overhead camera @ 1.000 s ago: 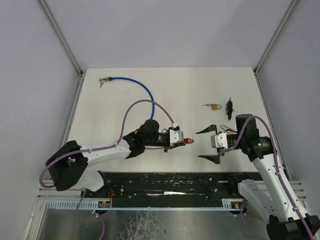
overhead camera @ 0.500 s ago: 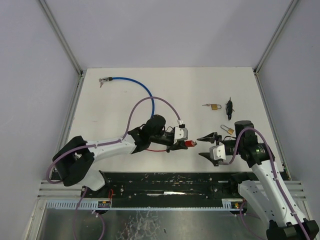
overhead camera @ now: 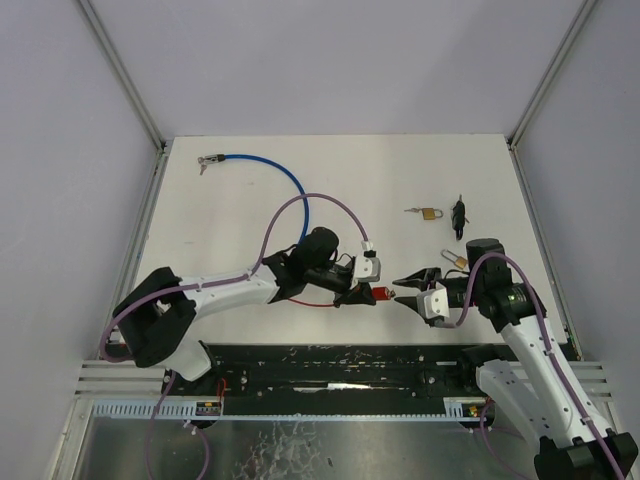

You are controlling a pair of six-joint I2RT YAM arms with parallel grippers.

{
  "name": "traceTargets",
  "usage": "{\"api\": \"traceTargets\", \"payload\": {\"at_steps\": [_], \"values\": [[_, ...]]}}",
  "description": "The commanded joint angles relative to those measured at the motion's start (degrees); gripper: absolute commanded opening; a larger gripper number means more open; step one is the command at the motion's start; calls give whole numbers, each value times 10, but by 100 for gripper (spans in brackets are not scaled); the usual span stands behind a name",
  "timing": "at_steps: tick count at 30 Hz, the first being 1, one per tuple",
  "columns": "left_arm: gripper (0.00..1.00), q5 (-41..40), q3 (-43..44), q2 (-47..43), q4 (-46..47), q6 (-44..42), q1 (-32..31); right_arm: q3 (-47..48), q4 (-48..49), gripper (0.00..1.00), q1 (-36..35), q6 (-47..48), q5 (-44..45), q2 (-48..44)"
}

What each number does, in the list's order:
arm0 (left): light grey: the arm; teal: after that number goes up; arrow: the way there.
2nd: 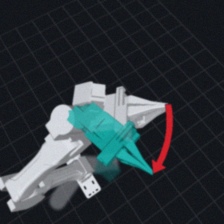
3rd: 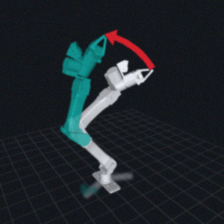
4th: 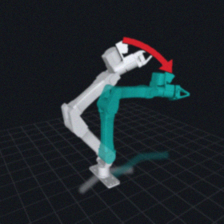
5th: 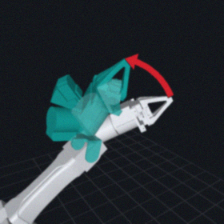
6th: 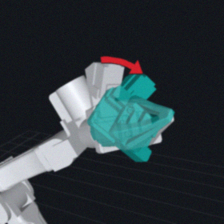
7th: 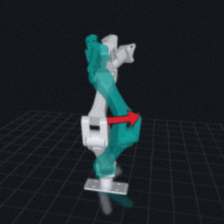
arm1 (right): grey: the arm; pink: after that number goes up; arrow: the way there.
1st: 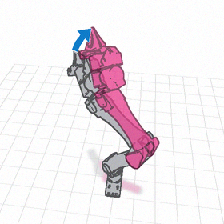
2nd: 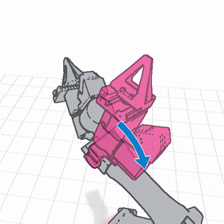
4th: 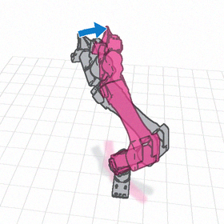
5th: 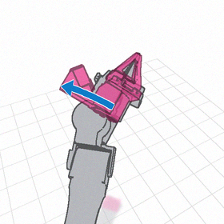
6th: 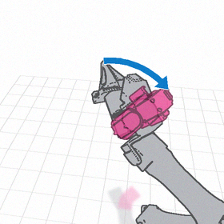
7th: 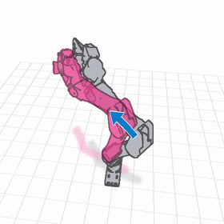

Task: Lock with the key
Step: Lock the lock.

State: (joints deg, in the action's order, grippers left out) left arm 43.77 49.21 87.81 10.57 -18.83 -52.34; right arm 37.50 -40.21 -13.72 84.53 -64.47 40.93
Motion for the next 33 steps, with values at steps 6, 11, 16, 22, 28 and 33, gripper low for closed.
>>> {"api": "traceTargets", "payload": {"at_steps": [6,11,16,22,28,33], "values": [[1,25,23,6,-9,-11,4,-7,20,35,-15,4,-5,9],[1,24,24,5,-9,-11,4,-8,19,27,-17,1,-5,9],[0,16,21,5,4,-2,3,-9,16,20,-18,-1,-7,10],[1,-5,10,-1,35,17,3,-10,21,13,-21,-22,-3,13],[1,-33,-14,-20,81,31,3,-6,44,6,-23,-87,7,20],[1,-65,-43,-44,127,38,4,-1,56,3,-25,-141,10,31]]}}
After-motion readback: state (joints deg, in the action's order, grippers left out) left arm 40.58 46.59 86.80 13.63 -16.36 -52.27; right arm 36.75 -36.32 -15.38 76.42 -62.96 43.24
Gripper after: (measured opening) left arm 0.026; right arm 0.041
